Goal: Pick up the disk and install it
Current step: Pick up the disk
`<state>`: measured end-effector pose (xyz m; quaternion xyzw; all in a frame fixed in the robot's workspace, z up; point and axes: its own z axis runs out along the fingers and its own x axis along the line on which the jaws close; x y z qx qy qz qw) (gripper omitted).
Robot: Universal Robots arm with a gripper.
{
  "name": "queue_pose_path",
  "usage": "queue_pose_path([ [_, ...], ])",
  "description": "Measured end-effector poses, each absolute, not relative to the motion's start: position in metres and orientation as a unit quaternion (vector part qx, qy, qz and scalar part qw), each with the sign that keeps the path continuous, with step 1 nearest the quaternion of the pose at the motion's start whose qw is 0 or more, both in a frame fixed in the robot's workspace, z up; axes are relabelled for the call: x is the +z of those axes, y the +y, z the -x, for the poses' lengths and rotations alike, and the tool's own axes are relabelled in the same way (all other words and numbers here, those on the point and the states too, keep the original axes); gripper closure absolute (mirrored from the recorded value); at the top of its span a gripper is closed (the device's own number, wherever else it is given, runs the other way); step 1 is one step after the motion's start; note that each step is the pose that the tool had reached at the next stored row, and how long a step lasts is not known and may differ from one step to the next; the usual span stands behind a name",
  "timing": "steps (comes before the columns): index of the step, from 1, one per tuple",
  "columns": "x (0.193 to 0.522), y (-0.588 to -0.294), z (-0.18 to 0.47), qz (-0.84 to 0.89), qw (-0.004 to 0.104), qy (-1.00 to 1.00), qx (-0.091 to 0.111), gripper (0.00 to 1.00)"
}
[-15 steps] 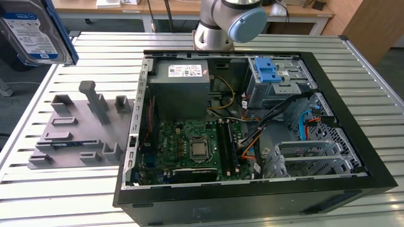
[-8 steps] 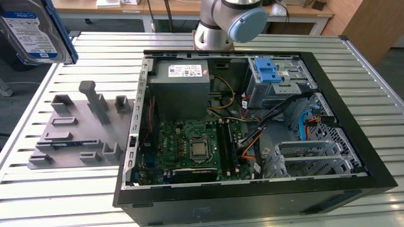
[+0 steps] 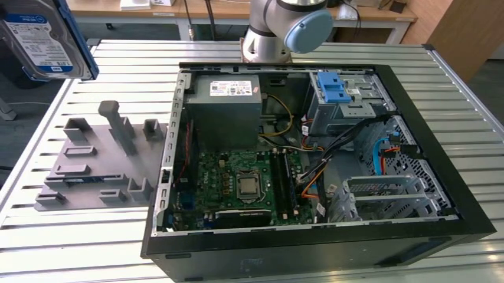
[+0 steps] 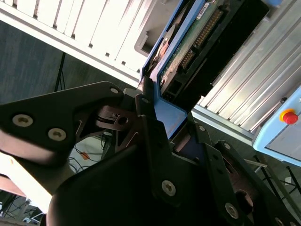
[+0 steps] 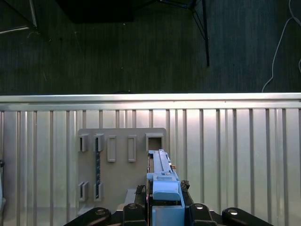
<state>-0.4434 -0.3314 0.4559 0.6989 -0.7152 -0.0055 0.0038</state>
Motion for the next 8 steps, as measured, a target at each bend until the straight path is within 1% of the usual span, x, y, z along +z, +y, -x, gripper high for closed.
queue_pose_path([
  [8,0.4584,-0.3314,0.4434,-0.699,0.004,-0.715,-0.006,0.64],
])
